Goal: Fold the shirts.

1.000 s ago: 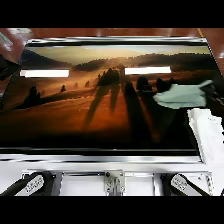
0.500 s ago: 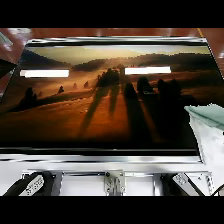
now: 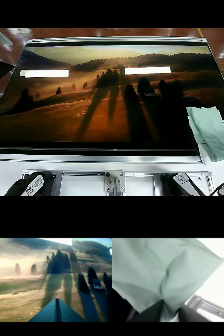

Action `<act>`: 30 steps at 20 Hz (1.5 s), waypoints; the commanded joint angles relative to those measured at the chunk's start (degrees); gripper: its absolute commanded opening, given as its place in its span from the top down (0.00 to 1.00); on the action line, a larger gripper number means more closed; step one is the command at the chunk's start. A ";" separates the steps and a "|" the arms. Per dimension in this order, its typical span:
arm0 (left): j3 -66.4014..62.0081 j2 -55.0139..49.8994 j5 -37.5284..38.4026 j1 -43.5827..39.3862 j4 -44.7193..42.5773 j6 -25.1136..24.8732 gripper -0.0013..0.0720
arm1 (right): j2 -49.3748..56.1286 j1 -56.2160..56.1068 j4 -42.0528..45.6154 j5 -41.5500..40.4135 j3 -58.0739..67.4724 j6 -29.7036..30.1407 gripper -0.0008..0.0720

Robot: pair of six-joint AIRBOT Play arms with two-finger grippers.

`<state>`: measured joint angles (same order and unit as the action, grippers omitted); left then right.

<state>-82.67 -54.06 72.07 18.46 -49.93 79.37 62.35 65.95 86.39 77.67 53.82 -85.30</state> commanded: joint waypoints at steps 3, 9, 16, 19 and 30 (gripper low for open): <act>0.02 -0.33 0.00 -0.04 -0.02 0.00 0.94 | -0.87 0.07 0.96 -0.94 -4.28 -2.49 0.17; 0.00 -4.94 -0.50 -8.37 -4.04 -0.68 0.94 | -14.29 -1.86 -31.04 -22.67 3.28 12.63 0.18; 0.02 -20.15 4.74 -34.69 -33.88 13.51 0.05 | -10.29 -36.94 -9.46 0.92 1.66 6.49 0.03; 0.02 -24.00 5.05 -36.48 -33.86 13.53 0.05 | -5.25 -42.93 -10.43 4.83 1.64 2.62 0.03; 0.02 -24.20 4.52 -36.70 -33.88 13.49 0.08 | -4.42 -48.43 -17.46 3.78 1.64 1.92 0.03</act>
<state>-82.67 -78.06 76.73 -18.15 -83.59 92.82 57.80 18.11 69.78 81.14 55.48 -83.20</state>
